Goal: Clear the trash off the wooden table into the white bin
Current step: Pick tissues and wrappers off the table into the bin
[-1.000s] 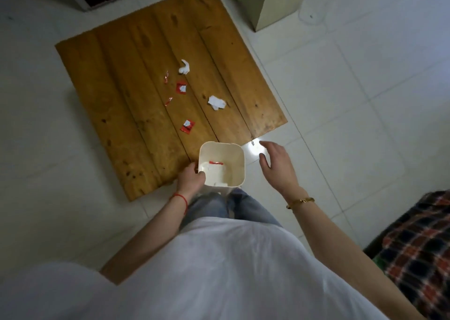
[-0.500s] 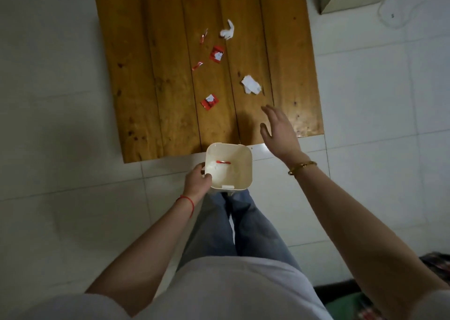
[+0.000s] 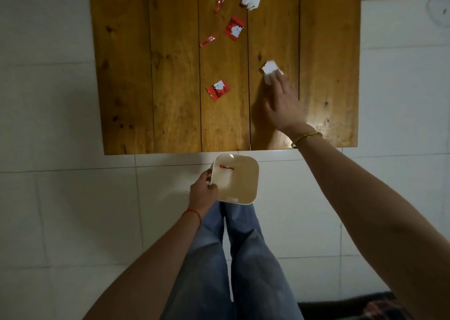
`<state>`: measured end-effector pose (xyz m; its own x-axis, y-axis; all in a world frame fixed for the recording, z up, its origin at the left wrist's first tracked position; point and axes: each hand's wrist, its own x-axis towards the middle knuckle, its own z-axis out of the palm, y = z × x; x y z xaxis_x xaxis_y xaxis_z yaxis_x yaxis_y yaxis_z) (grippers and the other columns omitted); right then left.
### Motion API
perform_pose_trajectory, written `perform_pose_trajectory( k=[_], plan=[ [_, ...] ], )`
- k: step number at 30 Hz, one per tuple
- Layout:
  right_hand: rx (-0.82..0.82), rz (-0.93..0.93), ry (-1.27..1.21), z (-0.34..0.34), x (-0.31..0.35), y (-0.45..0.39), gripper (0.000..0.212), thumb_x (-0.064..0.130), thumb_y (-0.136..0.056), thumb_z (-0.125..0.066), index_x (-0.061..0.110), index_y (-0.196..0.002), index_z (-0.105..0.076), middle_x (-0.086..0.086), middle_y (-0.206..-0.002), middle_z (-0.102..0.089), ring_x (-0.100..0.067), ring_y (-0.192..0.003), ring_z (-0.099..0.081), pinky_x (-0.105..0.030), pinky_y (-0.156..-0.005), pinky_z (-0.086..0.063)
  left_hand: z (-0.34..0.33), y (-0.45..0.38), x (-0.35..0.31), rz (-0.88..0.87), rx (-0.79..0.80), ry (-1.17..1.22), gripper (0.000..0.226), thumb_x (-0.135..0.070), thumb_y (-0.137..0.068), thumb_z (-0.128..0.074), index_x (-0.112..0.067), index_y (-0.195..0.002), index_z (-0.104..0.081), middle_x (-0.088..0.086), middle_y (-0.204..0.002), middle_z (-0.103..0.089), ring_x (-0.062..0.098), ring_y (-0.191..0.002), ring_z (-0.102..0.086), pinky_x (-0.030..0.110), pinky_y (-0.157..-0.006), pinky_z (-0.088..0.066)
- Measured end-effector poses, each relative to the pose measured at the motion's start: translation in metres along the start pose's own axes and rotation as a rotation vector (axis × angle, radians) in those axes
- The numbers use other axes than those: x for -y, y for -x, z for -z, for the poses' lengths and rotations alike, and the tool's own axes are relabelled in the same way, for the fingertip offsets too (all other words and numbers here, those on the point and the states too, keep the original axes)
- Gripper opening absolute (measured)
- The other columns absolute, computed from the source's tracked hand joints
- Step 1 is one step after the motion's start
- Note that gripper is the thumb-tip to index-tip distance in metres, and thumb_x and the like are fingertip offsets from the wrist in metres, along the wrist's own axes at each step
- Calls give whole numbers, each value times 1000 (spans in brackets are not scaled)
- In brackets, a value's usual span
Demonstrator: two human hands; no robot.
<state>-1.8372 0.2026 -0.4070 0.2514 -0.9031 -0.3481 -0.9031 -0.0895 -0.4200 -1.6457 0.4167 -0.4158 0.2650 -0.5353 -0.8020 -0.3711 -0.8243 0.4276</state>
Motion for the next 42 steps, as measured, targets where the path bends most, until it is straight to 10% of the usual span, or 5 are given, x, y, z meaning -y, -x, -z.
perform_pose_trajectory(
  k=[18, 28, 42],
  plan=[
    [289, 586, 65, -68, 24, 132, 49, 23, -92, -46, 9, -138, -45, -9, -141, -50, -26, -135, -40, -43, -118, -19, -8, -18, 10, 92, -45, 186, 44, -8, -82, -44, -18, -124, -55, 7, -113, -65, 21, -94, -61, 36, -88, -52],
    [48, 328, 17, -35, 48, 19, 57, 28, -96, -42, 13, -148, -26, -10, -153, -32, -26, -143, -26, -43, -119, -21, -1, -23, 14, 75, -33, 100, 46, -11, -86, -45, -15, -132, -49, 8, -125, -60, 14, -92, -54, 23, -80, -42],
    [220, 522, 154, -68, 57, 37, 62, 25, -93, -43, 8, -149, -24, -12, -157, -25, -27, -148, -11, -47, -120, -14, 9, -30, 17, 86, -26, 106, 47, -12, -85, -45, -16, -133, -48, 10, -126, -59, 21, -103, -58, 27, -87, -44]
  ],
)
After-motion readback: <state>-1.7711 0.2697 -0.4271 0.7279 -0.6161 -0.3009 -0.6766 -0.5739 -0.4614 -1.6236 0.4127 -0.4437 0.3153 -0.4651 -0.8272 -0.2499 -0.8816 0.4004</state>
